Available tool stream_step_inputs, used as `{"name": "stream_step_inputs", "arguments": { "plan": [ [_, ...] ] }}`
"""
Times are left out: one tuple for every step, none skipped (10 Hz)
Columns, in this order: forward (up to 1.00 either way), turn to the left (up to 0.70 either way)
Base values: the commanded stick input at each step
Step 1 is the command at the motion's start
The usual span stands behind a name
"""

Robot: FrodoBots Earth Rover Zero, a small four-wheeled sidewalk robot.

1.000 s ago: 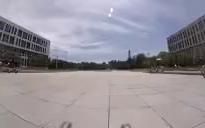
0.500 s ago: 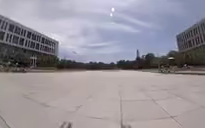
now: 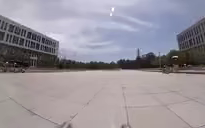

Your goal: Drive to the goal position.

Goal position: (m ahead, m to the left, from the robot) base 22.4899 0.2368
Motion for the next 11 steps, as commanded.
{"name": "stream_step_inputs", "arguments": {
  "plan": [
    [0.70, 0.00],
    [0.70, 0.00],
    [0.70, 0.00],
    [0.70, 0.00],
    [0.70, 0.00],
    [0.70, 0.00],
    [0.70, 0.00],
    [0.70, 0.00],
    [0.70, 0.00],
    [0.70, 0.00],
    [0.70, 0.00]
  ]
}}
